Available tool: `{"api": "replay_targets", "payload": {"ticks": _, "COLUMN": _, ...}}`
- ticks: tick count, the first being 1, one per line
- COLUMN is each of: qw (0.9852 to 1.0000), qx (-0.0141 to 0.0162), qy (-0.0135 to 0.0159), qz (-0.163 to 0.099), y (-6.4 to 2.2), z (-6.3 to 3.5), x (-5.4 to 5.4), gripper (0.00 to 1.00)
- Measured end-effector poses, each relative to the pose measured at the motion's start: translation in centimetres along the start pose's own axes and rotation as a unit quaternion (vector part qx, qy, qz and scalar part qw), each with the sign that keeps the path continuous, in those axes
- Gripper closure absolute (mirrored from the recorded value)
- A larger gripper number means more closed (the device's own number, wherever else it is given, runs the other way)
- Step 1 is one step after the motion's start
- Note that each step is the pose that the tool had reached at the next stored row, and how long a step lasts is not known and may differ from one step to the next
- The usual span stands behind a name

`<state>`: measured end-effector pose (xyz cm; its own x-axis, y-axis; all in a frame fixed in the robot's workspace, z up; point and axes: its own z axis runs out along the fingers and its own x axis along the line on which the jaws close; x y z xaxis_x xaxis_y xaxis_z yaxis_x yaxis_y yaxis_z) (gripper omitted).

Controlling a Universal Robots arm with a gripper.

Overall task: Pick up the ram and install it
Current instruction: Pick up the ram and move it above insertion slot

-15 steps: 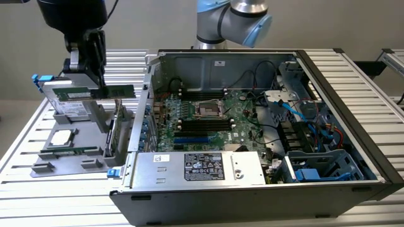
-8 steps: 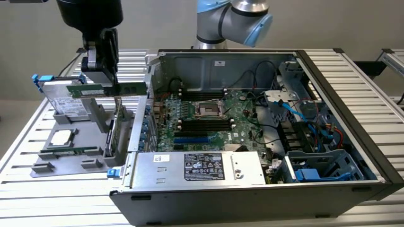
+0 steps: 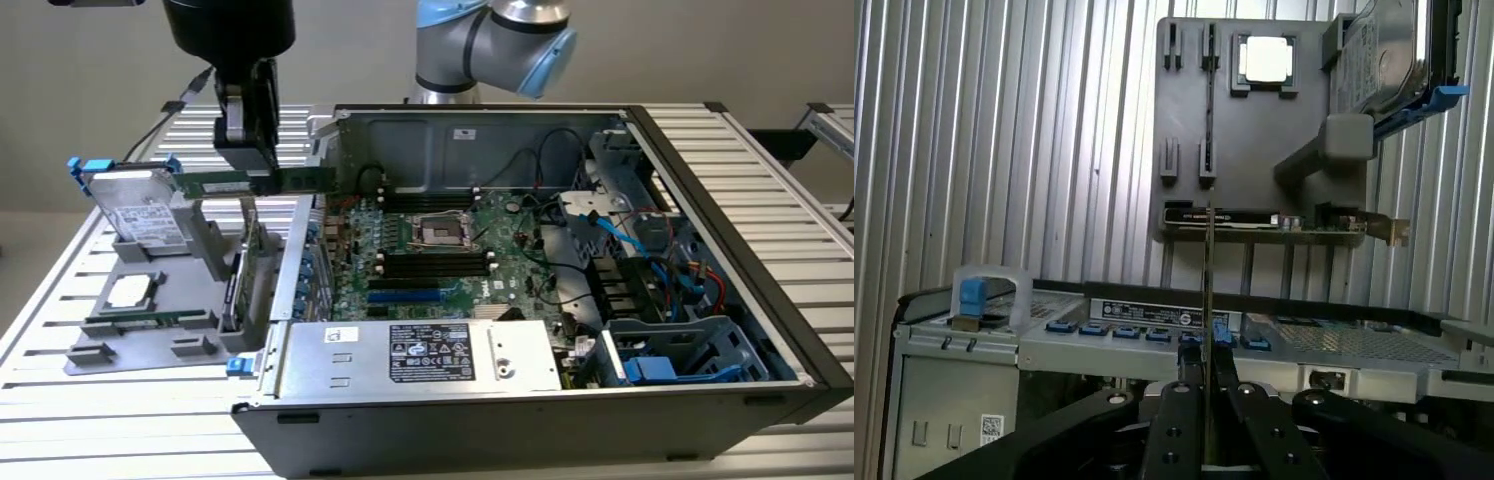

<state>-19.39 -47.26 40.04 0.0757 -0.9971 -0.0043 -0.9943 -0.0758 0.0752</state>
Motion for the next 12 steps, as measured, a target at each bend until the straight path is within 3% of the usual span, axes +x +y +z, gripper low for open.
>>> {"api": "replay_targets", "payload": {"ticks": 6, "qw": 0.9999, "qx": 0.0009, "qy": -0.0117, "qz": -0.001, "y": -1.93, "z": -0.15, "x": 0.0, "gripper": 0.85}}
{"api": "replay_targets", "payload": {"ticks": 9, "qw": 0.9999, "qx": 0.0012, "qy": -0.0151, "qz": -0.001, "y": -3.05, "z": -0.23, "x": 0.0, "gripper": 0.85}}
{"api": "replay_targets", "payload": {"ticks": 12, "qw": 0.9999, "qx": 0.0012, "qy": -0.0163, "qz": -0.001, "y": -4.09, "z": -0.30, "x": 0.0, "gripper": 0.85}}
